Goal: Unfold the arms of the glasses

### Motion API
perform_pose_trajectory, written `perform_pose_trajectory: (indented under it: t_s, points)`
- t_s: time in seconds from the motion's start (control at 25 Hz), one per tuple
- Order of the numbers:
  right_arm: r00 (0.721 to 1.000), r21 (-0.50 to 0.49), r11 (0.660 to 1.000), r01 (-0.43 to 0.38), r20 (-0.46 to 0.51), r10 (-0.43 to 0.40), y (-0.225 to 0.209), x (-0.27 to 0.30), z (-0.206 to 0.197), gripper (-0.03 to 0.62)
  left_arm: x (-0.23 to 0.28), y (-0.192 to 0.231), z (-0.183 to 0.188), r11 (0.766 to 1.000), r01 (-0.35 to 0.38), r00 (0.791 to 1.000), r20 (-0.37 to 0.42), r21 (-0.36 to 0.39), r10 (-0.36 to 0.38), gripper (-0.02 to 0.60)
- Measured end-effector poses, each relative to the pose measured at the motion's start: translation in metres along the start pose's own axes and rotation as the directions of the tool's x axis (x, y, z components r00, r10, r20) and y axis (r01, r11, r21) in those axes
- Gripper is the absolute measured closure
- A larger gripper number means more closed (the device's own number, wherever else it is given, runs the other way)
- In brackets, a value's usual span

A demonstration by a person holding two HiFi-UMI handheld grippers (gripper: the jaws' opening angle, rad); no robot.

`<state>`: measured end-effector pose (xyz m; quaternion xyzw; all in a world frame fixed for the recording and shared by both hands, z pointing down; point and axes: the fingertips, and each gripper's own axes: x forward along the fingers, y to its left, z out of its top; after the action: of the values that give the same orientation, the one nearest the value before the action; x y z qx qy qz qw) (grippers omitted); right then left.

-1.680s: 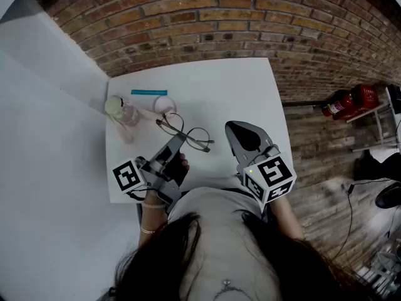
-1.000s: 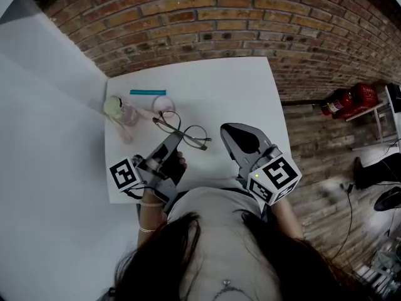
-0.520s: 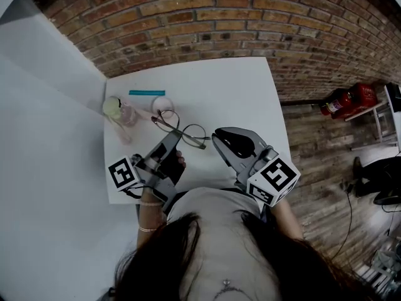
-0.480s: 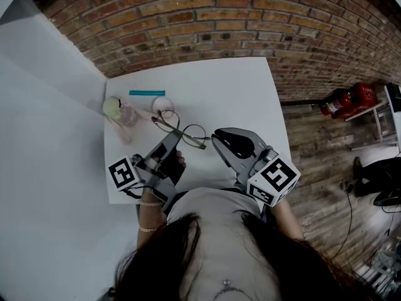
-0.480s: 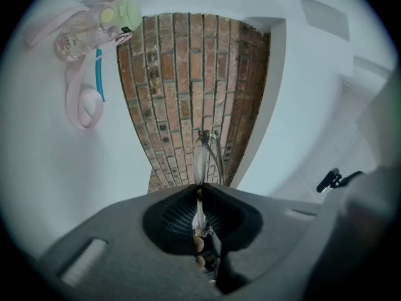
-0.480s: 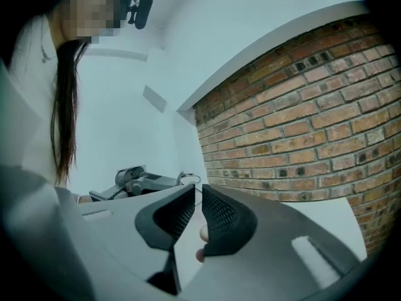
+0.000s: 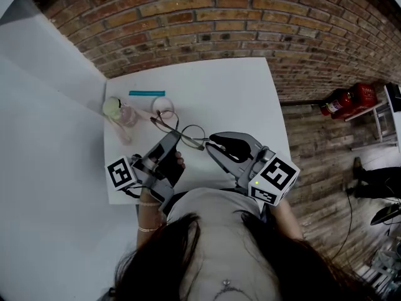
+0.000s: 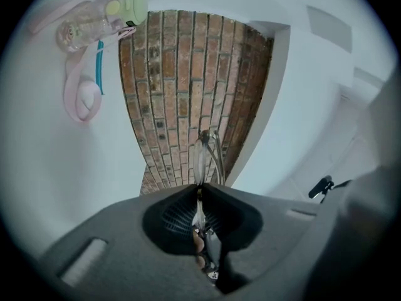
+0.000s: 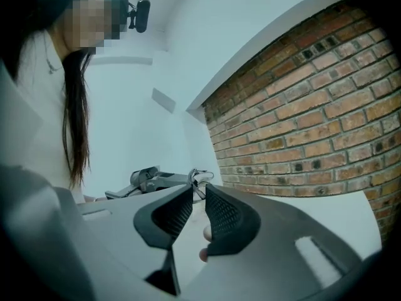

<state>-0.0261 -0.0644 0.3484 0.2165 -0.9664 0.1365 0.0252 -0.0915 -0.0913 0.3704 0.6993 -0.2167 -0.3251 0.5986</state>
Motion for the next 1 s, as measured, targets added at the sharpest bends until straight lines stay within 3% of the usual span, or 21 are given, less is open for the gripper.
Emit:
perform_pose_trajectory:
  t_s: [0.16, 0.36, 1.0]
  points:
    - [1.0, 0.013, 1.0, -0.017, -0.003, 0.017, 0.002, 0.0, 0.0, 0.533, 0.001, -0.005, -0.006, 0.999, 0.036, 0.999, -0.025, -0.025, -0.036, 0.56]
    - [1.0, 0.011, 1.0, -0.017, -0.004, 0.017, 0.002, 0.0, -0.001, 0.542, 0.001, -0.002, -0.007, 0.999, 0.031, 0.999, -0.026, -0.028, -0.032, 0.56]
    - [0.999, -0.003, 1.0, -0.016, 0.035, 0.016, 0.004, -0.001, 0.008, 0.546, -0.004, 0.02, -0.01, 0.998, -0.059, 0.998, -0.036, 0.012, 0.059, 0.56]
